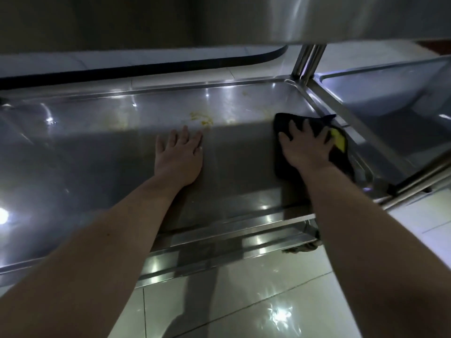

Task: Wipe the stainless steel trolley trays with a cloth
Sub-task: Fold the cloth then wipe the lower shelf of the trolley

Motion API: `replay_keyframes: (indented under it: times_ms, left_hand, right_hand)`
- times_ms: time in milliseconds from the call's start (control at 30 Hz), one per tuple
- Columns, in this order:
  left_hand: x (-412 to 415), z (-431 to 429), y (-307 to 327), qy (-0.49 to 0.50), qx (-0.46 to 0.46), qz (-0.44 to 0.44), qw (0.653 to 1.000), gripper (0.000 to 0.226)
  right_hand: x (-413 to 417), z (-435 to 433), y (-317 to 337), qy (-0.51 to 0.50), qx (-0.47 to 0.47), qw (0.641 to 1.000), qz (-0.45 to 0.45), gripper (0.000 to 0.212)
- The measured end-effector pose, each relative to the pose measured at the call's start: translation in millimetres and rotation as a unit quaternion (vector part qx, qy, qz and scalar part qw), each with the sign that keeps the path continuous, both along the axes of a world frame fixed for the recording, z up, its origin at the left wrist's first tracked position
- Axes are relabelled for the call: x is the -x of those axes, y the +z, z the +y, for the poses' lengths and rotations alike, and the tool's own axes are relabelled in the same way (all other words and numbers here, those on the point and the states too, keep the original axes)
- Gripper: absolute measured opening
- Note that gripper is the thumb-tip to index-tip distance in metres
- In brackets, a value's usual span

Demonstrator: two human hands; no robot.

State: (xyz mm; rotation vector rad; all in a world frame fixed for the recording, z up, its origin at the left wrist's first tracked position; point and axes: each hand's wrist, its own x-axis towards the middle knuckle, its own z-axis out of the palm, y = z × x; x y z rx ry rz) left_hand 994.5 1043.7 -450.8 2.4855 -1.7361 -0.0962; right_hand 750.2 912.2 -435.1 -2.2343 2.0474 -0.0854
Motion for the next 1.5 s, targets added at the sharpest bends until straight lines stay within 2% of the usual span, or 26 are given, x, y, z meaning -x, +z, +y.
replay_keyframes:
  times_ms: [67, 133, 200, 367, 500, 600, 767, 900, 967, 1067, 1167, 1267, 1333, 1400, 1500]
  left_hand:
    - [-1, 2, 1, -0.005, 0.018, 0.031, 0.999, 0.053]
    - [-8, 1, 4, -0.001, 0.061, 0.095, 0.994, 0.055]
    - [-20, -5, 9, 0.013, 0.086, 0.116, 0.989, 0.057]
    - [-50, -27, 11, 0.009, 0.007, -0.02, 1.0, 0.054]
    - [-61, -32, -1, 0.007, -0.017, -0.021, 1.0, 0.053]
    - [-64, -33, -2, 0.004, -0.015, -0.02, 1.0, 0.053]
    - [-63, -37, -4, -0.01, -0.007, -0.053, 0.999, 0.053]
    - [-60, -37, -5, -0.01, -0.004, -0.06, 0.998, 0.053]
    - [-59, -36, -3, -0.009, -0.004, -0.054, 0.999, 0.054]
    - [-62, -31, -5, 0.002, -0.025, -0.073, 0.997, 0.058]
    - [-63, -30, -7, 0.025, -0.012, -0.049, 0.998, 0.059]
    - [-61, -34, -5, 0.021, 0.012, -0.032, 0.999, 0.054]
    - [-62, -35, -8, 0.017, 0.013, -0.035, 0.999, 0.053]
    - [-63, -36, -12, 0.018, 0.016, -0.034, 0.999, 0.053]
    - [-61, -37, -15, 0.015, 0.015, -0.048, 0.999, 0.053]
  right_hand:
    - [-56, 21, -1, 0.077, -0.016, 0.997, -0.001, 0.063]
    - [-105, 44, -3, 0.194, -0.036, 0.98, -0.003, 0.063]
    - [-127, 56, -3, 0.263, -0.05, 0.963, -0.004, 0.063]
    - [-116, 48, -4, 0.307, -0.081, 0.948, -0.023, 0.065]
    - [-108, 42, -9, 0.342, -0.041, 0.939, 0.0, 0.062]
    - [-80, 10, -3, 0.3, -0.036, 0.953, -0.008, 0.056]
    - [-6, -52, -1, 0.106, -0.039, 0.994, -0.006, 0.053]
    - [-41, -60, -2, 0.009, -0.044, 0.999, -0.008, 0.057]
    - [-98, -42, 0, 0.089, -0.034, 0.995, -0.021, 0.056]
    - [-187, 7, -6, 0.304, -0.017, 0.953, -0.012, 0.053]
    - [-201, 11, -6, 0.361, -0.034, 0.932, -0.009, 0.052]
    - [-145, -42, -1, 0.307, -0.017, 0.952, 0.0, 0.053]
    - [-86, -84, 1, 0.227, -0.002, 0.973, 0.037, 0.051]
    - [-29, -112, 0, 0.126, -0.009, 0.992, 0.018, 0.051]
    - [-1, -118, -3, 0.029, -0.039, 0.998, 0.027, 0.053]
